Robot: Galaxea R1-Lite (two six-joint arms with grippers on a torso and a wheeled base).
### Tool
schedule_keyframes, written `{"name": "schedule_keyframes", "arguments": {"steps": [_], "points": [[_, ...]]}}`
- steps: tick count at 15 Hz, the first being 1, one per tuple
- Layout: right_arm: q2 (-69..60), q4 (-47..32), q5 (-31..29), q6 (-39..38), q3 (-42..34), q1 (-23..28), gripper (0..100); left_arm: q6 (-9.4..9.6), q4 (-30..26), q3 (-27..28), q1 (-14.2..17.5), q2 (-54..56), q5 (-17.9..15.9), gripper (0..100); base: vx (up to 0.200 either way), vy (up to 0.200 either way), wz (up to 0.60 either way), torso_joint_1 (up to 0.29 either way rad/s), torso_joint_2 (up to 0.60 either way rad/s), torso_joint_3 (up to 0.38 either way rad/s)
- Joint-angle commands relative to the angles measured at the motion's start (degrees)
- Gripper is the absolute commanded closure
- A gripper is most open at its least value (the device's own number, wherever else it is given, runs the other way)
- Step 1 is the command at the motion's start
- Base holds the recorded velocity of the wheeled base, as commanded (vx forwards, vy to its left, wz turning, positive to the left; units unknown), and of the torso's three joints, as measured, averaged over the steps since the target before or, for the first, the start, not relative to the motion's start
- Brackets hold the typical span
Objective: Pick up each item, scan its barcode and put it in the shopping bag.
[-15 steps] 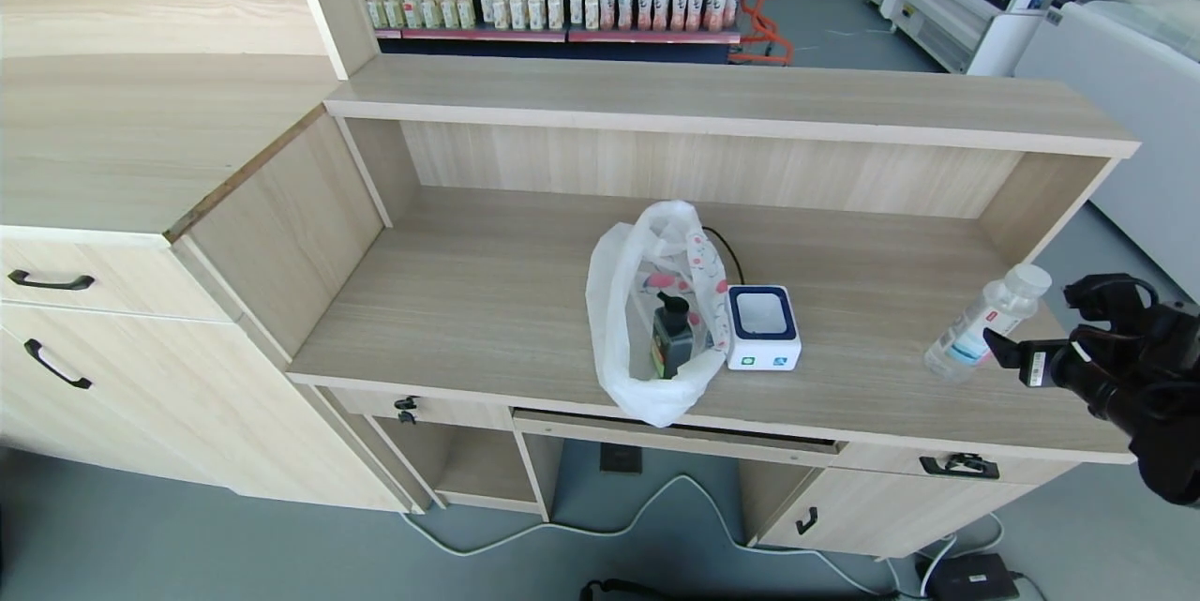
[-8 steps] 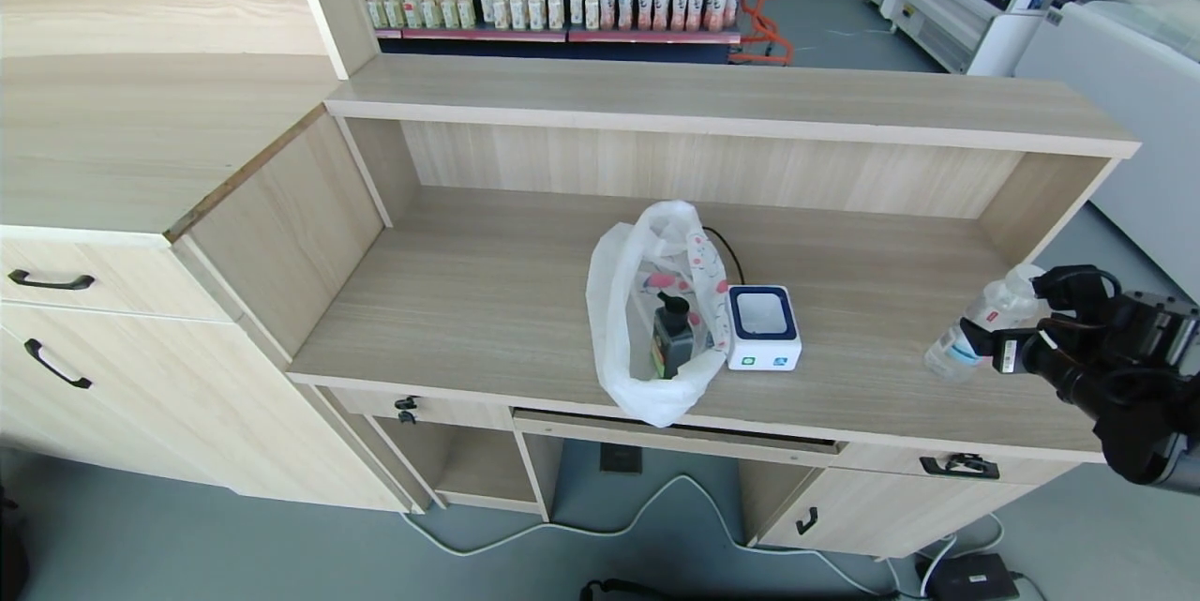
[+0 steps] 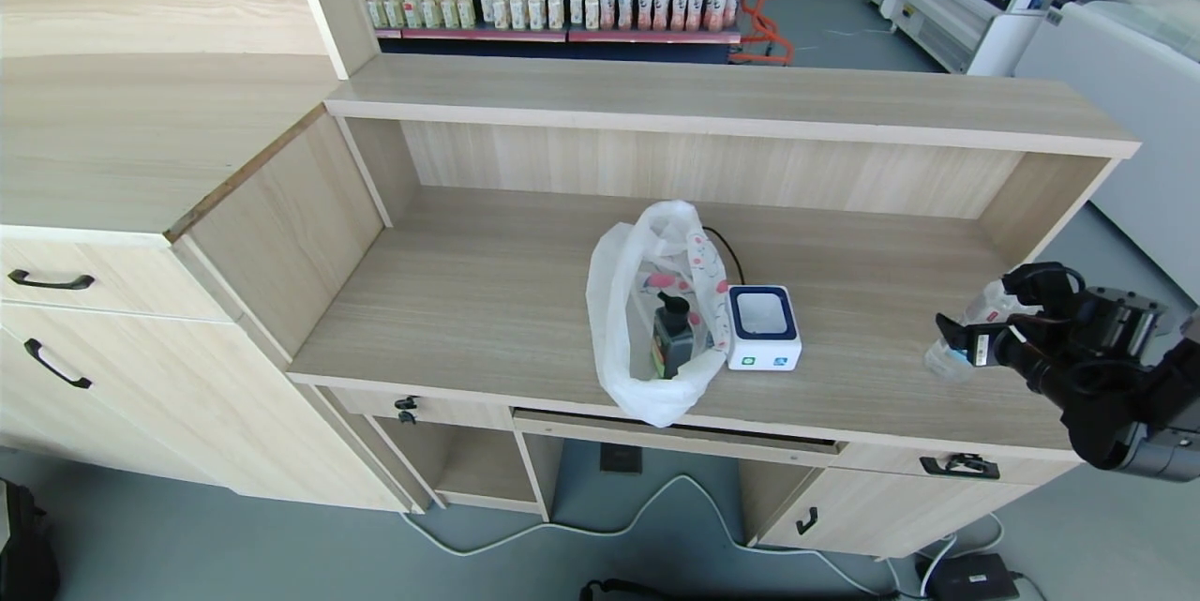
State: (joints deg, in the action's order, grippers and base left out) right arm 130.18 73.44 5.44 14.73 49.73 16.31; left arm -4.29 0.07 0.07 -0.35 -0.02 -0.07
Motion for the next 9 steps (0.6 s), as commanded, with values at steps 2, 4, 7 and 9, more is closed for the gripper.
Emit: {"name": "schedule_keyframes", "arguments": {"steps": [2,4,7,9], "points": [[1.6,-0.6,0.0,0.0,2.7,-0.3,0,-0.02,0.0,0.0,0.0,0.0,0.0,0,0.000,0.000,0.00,0.000,0.00,0.000],[2.1,-1.7,0.0,-0.4,4.6,-0.3,0,-0.02,0.0,0.0,0.0,0.0,0.0,0,0.000,0.000,0.00,0.000,0.00,0.000],[2.9,-2.4,0.1,-0.9,6.0,-0.3,0,-0.02,0.0,0.0,0.0,0.0,0.0,0,0.000,0.000,0.00,0.000,0.00,0.000],[3.4,-2.4,0.3,-1.0,6.3,-0.6,0,-0.02,0.0,-0.1,0.0,0.0,0.0,0,0.000,0.000,0.00,0.000,0.00,0.000]]}}
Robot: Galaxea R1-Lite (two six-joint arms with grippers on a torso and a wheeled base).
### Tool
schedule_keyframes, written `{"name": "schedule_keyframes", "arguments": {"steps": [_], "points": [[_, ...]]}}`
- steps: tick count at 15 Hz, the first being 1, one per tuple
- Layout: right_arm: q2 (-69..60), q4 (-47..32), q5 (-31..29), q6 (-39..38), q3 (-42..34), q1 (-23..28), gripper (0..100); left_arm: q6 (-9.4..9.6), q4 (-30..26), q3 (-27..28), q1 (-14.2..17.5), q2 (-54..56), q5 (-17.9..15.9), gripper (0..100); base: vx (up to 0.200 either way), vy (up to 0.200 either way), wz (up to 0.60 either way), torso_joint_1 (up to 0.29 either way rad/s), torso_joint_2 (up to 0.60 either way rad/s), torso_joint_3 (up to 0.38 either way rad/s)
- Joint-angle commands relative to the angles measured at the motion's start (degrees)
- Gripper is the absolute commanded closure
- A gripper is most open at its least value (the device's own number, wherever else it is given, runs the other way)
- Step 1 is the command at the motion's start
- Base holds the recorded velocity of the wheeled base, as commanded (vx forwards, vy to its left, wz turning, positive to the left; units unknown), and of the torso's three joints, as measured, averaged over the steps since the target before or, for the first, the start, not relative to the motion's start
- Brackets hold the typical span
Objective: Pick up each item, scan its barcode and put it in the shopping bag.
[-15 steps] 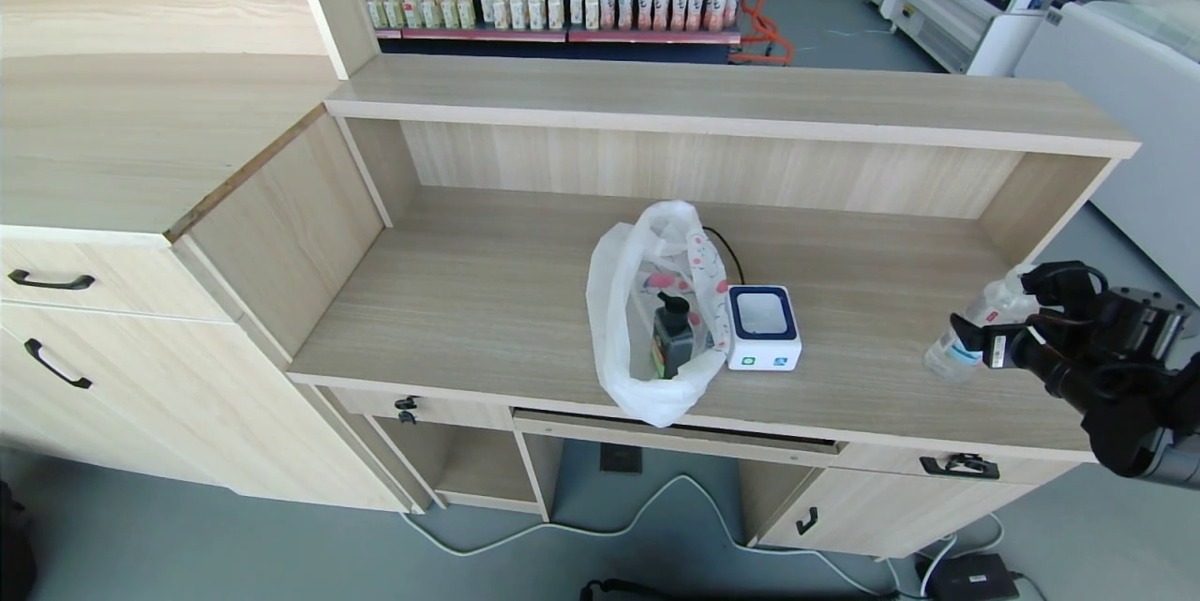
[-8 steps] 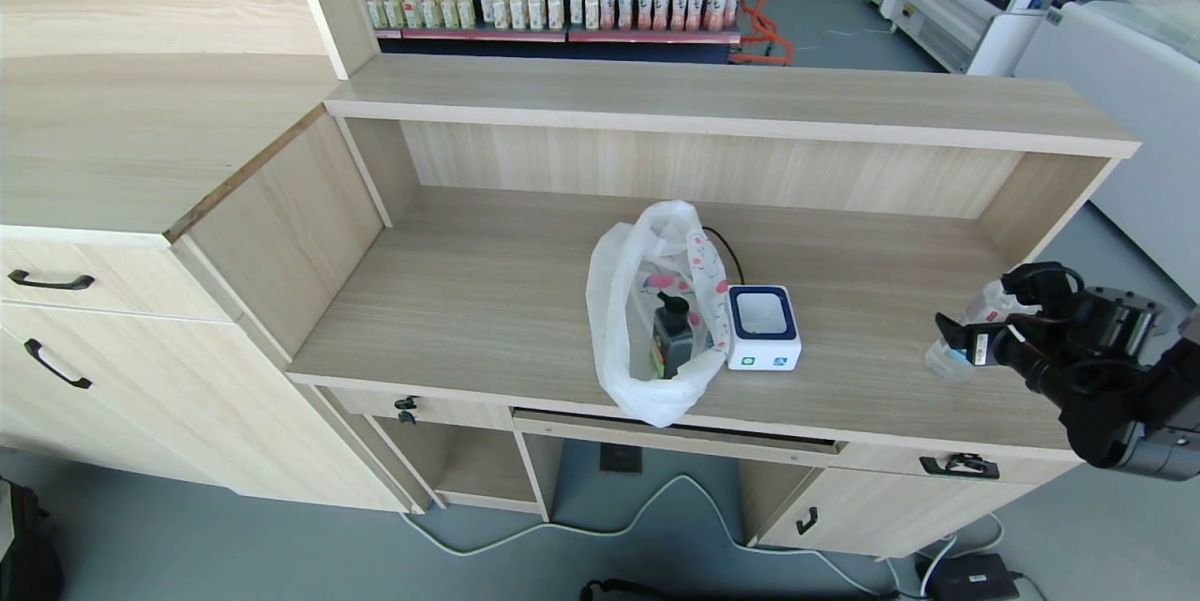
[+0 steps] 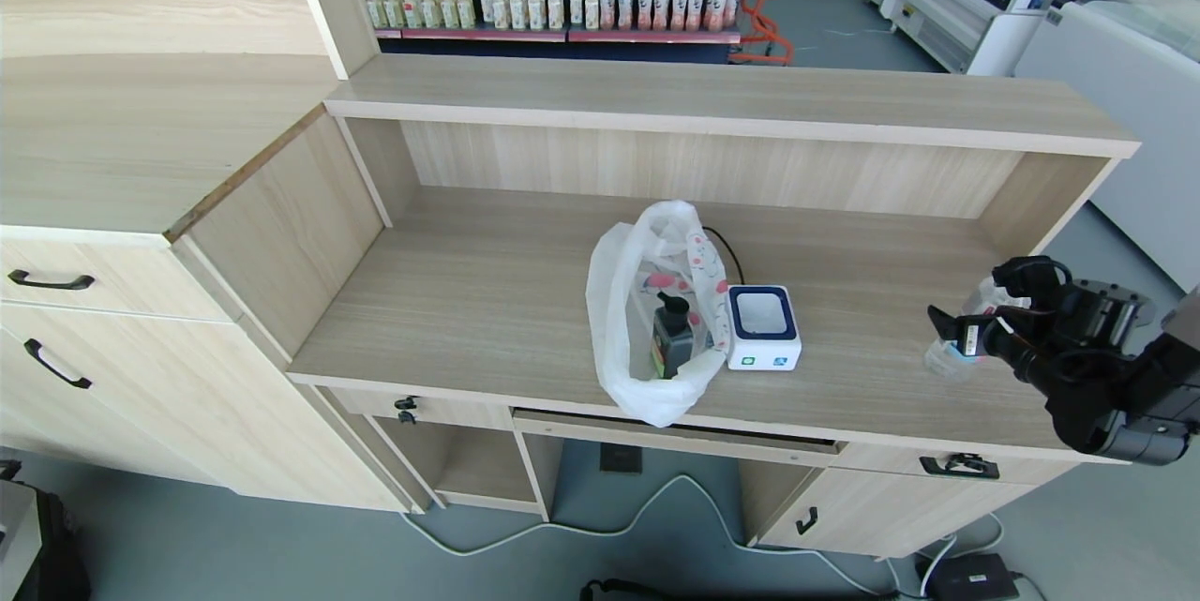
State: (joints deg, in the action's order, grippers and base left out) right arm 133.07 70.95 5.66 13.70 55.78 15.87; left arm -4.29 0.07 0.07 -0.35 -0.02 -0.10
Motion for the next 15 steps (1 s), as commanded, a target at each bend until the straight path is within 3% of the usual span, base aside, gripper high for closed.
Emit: {"name": "schedule_keyframes", "arguments": {"steps": [1,5,6,15], "points": [[0.5,0.2,0.1,-0.2,0.3,-0.3,0,-0.02,0.0,-0.1,0.0,0.0,0.0,0,0.000,0.000,0.00,0.000,0.00,0.000],[0.3,1.1,0.4,-1.5,0.1,-0.7,0,-0.02,0.0,-0.1,0.0,0.0,0.0,0,0.000,0.000,0.00,0.000,0.00,0.000],[0.2,1.6,0.4,-1.9,-0.1,-0.8,100,-0.02,0.0,0.0,0.0,0.0,0.0,0,0.000,0.000,0.00,0.000,0.00,0.000],[0.4,3.1,0.4,-1.9,-0.5,-0.8,100,-0.02,0.0,0.0,0.0,0.0,0.0,0,0.000,0.000,0.00,0.000,0.00,0.000]]}}
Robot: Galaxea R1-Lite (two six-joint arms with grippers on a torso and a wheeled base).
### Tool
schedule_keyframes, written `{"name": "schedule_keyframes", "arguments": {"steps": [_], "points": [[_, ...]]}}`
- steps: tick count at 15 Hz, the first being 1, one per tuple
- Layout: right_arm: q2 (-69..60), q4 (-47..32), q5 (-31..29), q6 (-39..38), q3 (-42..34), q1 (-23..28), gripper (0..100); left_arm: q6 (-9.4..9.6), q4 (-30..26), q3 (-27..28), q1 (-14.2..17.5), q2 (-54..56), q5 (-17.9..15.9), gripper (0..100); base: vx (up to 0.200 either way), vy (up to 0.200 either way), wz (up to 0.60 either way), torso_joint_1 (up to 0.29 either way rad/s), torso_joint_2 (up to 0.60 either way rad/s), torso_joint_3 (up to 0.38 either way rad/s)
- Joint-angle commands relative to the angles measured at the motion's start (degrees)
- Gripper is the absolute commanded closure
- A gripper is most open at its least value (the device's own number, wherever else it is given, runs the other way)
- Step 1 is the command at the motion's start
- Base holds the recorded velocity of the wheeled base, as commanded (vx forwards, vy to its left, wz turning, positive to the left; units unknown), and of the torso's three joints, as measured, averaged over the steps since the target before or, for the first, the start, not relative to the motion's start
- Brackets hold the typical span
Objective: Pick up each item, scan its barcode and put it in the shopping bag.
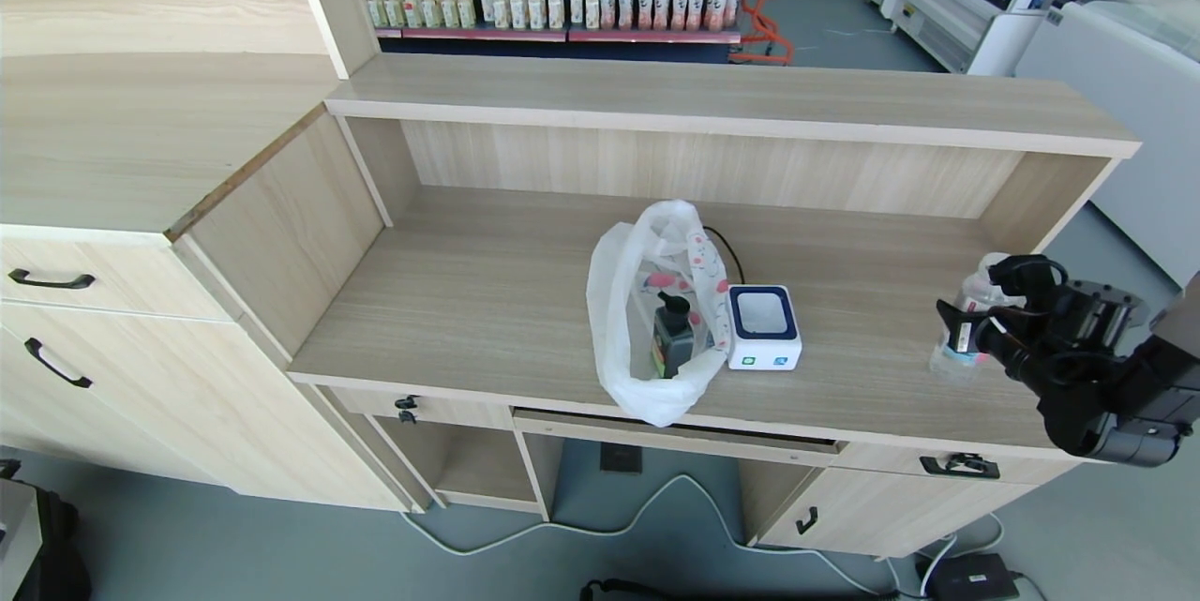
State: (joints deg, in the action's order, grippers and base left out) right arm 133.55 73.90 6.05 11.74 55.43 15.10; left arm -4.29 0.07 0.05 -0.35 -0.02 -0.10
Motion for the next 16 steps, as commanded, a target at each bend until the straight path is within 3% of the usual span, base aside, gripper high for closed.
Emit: {"name": "schedule_keyframes", "arguments": {"steps": [1,12,16], "points": [[-0.1,0.2,-0.1,0.0,-0.1,0.1,100,-0.02,0.0,0.0,0.0,0.0,0.0,0,0.000,0.000,0.00,0.000,0.00,0.000],[-7.4,1.9,0.5,-2.9,-6.6,-0.3,100,-0.02,0.0,0.0,0.0,0.0,0.0,0,0.000,0.000,0.00,0.000,0.00,0.000],[-18.9,-5.9,3.3,-7.0,-9.0,-1.3,100,-0.02,0.0,0.0,0.0,0.0,0.0,0,0.000,0.000,0.00,0.000,0.00,0.000]]}}
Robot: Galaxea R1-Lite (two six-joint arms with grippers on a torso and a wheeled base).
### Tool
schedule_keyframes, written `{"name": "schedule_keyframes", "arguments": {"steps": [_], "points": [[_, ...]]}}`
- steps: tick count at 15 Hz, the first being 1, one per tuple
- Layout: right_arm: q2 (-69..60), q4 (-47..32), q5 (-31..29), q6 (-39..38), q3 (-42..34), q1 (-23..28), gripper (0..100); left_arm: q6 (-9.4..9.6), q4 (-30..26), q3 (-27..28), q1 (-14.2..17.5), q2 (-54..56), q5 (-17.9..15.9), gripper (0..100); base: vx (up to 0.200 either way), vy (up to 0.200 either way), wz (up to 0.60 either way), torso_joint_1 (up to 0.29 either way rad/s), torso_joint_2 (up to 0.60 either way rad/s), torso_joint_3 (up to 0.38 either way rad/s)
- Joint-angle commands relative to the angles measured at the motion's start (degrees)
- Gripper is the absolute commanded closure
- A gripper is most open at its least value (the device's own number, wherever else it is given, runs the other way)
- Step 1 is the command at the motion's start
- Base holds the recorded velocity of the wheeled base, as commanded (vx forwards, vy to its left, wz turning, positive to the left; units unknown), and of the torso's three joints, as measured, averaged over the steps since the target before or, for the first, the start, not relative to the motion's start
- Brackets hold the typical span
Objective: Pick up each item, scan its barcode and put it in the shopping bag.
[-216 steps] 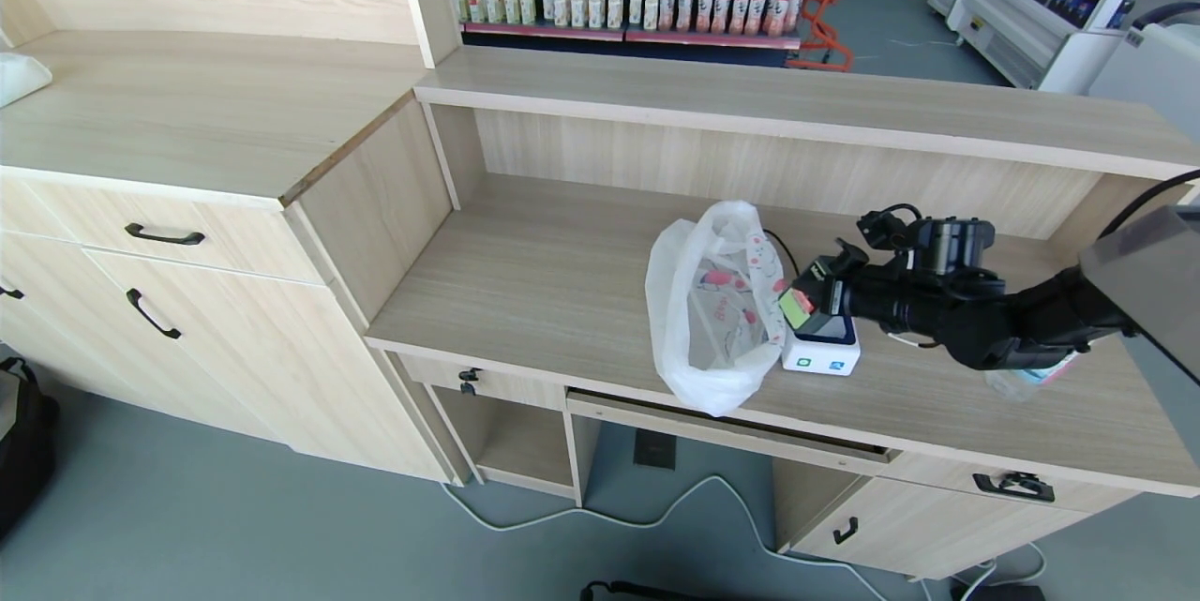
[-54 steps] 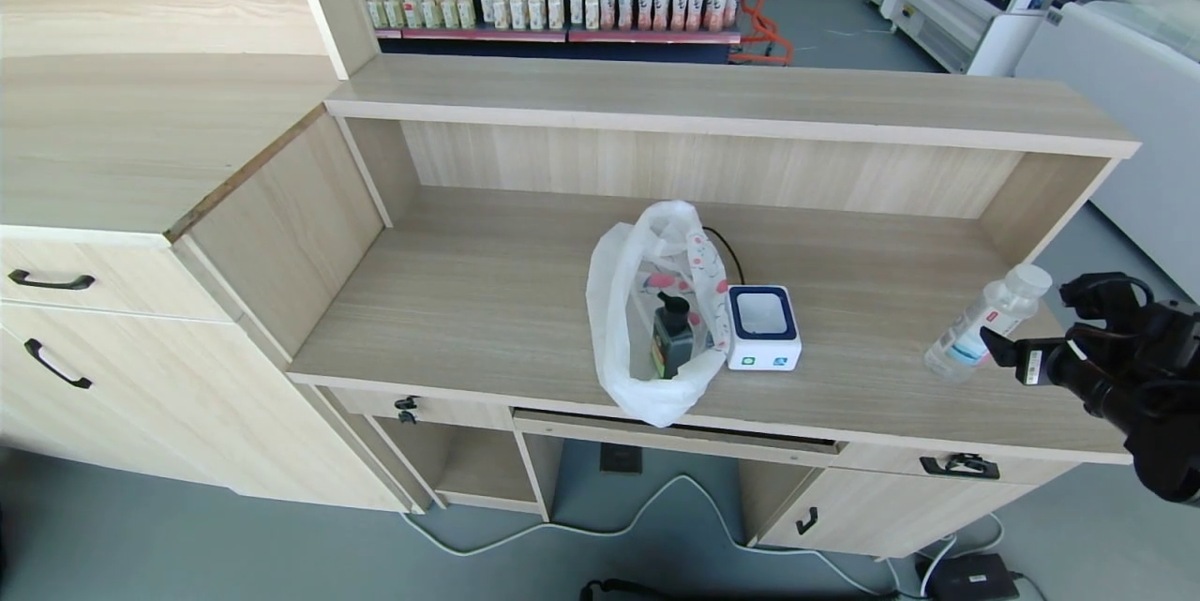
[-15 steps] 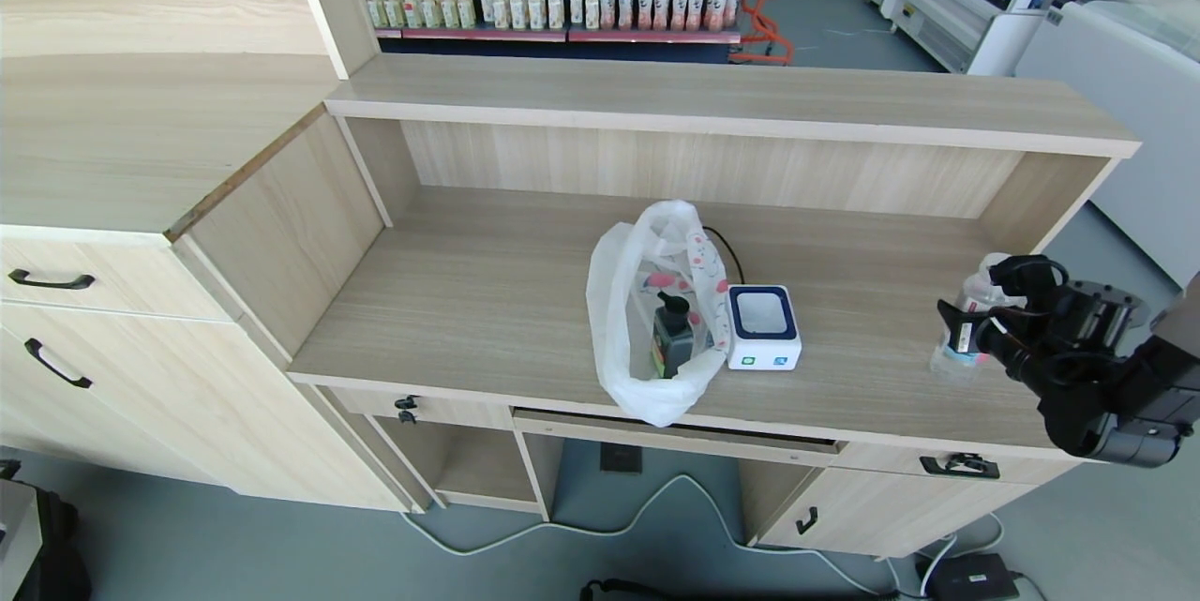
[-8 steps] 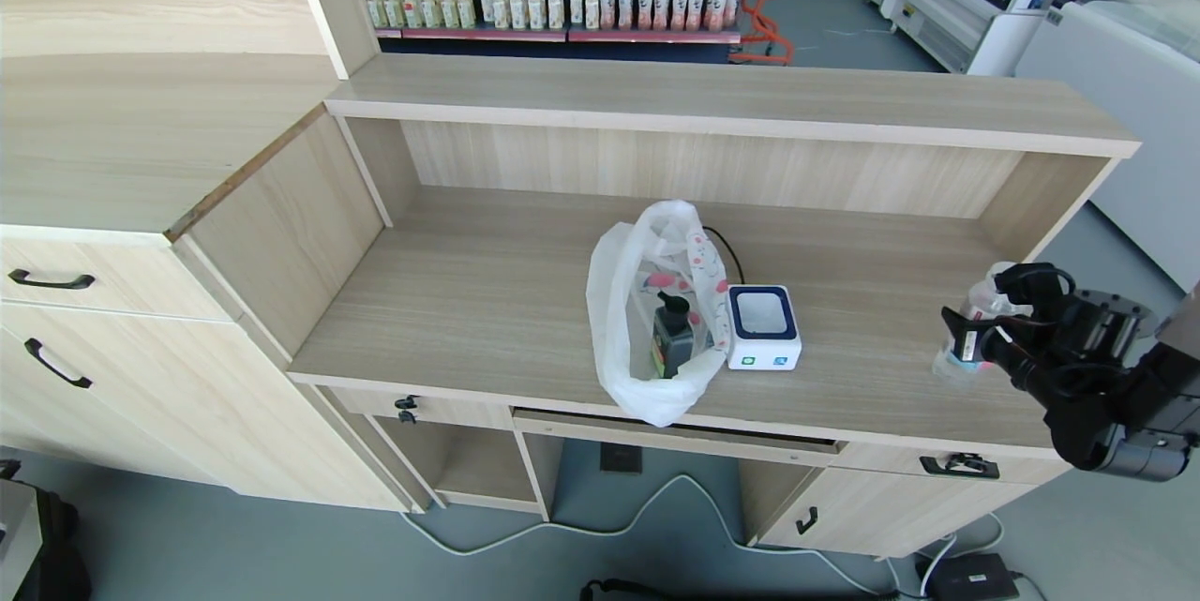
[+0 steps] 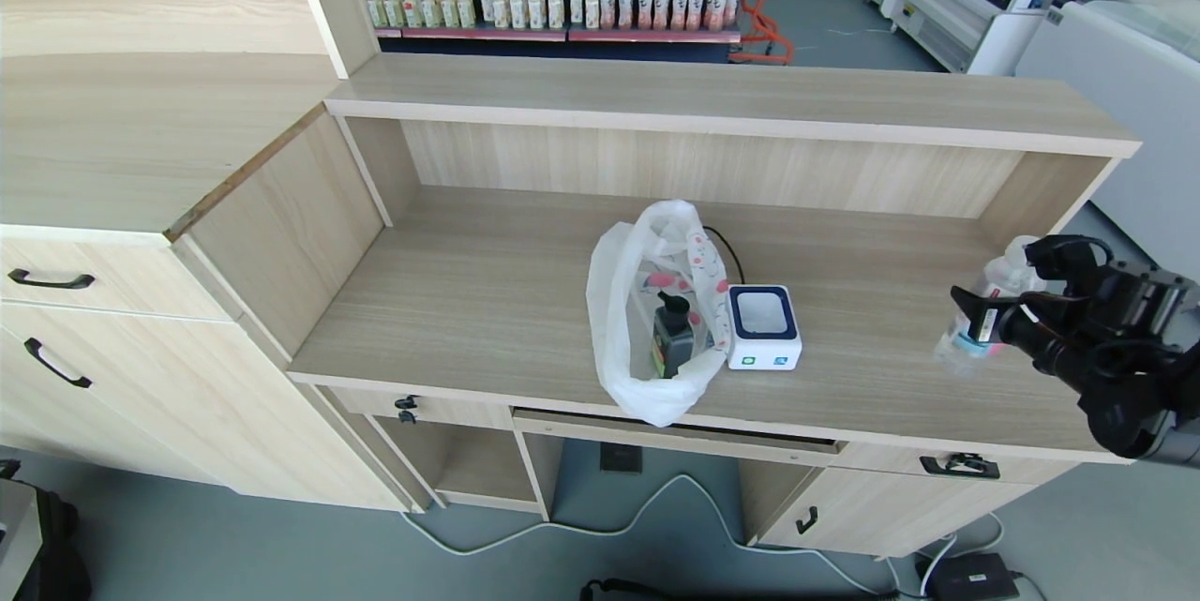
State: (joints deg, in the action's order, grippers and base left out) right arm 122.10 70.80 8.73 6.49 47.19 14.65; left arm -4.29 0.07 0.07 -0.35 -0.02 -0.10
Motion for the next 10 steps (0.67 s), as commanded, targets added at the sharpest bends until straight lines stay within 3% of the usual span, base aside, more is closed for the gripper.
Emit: {"name": "schedule_keyframes", "arguments": {"steps": [1,3,4,10], "points": [[-10.8,-5.7,2.0,-4.0,-0.5,-1.8,100,-0.02,0.0,0.0,0.0,0.0,0.0,0,0.000,0.000,0.00,0.000,0.00,0.000],[-17.5,-11.8,8.1,-9.1,0.0,-4.1,100,-0.02,0.0,0.0,0.0,0.0,0.0,0,0.000,0.000,0.00,0.000,0.00,0.000],[-22.1,-14.6,14.6,-14.4,-0.2,-6.7,100,-0.02,0.0,0.0,0.0,0.0,0.0,0,0.000,0.000,0.00,0.000,0.00,0.000],[-35.4,-14.9,35.3,-32.2,-4.9,-20.3,100,-0.02,0.0,0.0,0.0,0.0,0.0,0,0.000,0.000,0.00,0.000,0.00,0.000]]}}
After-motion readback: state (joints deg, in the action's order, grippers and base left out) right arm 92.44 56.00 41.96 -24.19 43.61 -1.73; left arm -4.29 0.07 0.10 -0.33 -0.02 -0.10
